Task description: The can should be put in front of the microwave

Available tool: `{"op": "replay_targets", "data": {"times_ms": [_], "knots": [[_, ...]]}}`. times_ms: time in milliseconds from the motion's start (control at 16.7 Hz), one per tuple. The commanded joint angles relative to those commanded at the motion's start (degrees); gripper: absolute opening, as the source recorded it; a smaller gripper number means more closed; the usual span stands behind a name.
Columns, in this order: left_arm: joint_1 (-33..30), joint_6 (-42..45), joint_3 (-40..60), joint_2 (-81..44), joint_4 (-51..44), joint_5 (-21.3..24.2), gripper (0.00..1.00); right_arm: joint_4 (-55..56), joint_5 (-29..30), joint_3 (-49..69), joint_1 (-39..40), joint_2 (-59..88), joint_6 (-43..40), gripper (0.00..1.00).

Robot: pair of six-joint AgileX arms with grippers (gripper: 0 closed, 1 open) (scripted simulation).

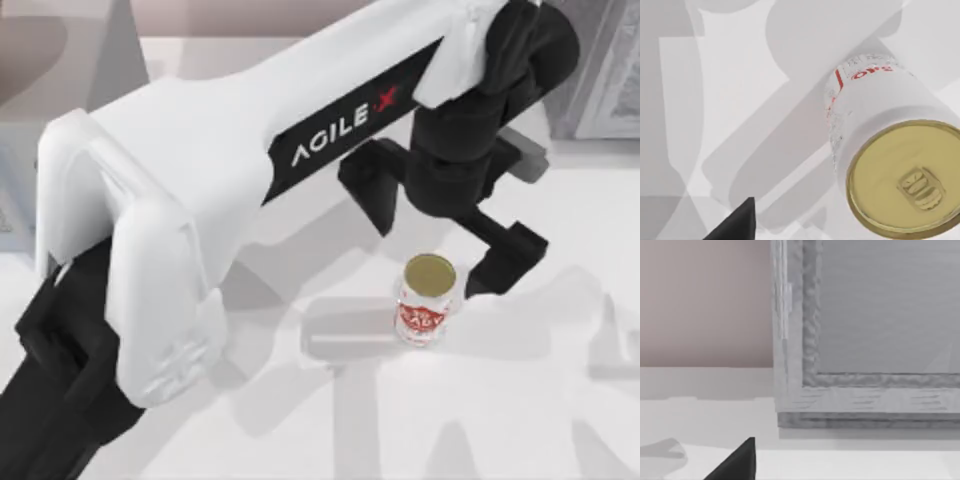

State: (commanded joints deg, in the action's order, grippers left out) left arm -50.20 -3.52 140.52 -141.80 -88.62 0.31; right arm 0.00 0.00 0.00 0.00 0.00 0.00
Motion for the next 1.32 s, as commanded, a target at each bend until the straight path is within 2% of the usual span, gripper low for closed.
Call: {"op": "replay_targets", "data": {"times_ms": [480, 1020, 1320], "knots": [[0.0, -0.1, 0.8, -0.7, -0.1, 0.0, 1.00, 0.0, 0.0, 0.0, 0.0, 0.0, 0.0, 1.00], [-0.2, 0.0, -15.6, 1.2, 14.3, 0.0, 1.00, 0.0, 0.0, 0.0, 0.0, 0.0, 0.0, 1.00], [-0.2, 0.0, -16.3, 1.2, 15.0, 0.0, 1.00, 0.0, 0.0, 0.0, 0.0, 0.0, 0.0, 1.00]]}}
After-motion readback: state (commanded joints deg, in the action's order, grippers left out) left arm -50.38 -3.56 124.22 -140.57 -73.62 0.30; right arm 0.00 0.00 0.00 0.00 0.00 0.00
